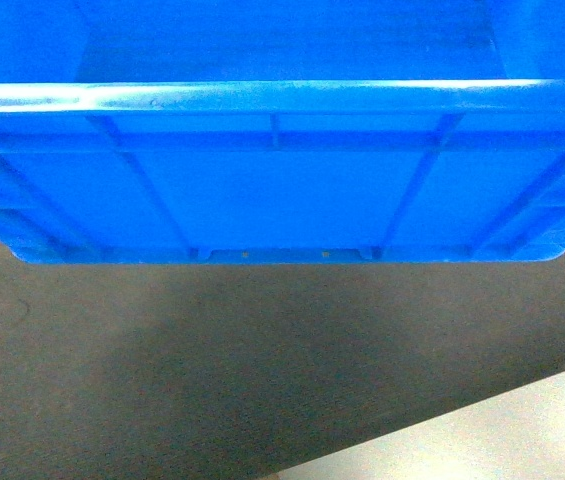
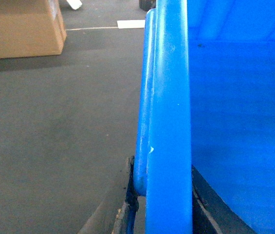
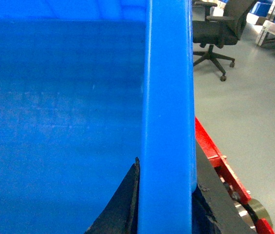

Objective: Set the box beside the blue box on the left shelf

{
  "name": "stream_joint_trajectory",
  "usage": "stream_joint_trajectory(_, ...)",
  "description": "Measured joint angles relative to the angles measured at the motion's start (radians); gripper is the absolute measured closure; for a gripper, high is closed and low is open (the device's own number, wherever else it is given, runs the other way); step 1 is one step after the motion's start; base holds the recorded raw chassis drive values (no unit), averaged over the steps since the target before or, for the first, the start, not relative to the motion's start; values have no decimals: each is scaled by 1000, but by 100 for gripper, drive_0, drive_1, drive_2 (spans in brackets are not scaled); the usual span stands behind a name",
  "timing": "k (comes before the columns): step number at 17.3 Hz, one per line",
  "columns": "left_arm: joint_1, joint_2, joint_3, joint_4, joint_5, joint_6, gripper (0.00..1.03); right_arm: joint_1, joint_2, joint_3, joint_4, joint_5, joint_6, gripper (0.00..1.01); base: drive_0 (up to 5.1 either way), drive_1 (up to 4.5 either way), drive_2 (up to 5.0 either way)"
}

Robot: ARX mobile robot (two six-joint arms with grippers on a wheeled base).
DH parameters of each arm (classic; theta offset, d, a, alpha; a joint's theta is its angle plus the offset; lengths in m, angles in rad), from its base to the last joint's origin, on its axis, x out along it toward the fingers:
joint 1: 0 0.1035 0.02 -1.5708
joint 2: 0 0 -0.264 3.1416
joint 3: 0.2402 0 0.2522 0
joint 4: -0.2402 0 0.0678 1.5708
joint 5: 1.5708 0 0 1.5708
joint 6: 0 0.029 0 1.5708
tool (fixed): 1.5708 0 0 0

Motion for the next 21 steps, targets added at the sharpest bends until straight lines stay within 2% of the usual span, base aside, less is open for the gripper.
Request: stream_joint_trajectory(21,0,0,0,0,-3,0,84,0,0,0,0,0,0,80,-156,-156,-156)
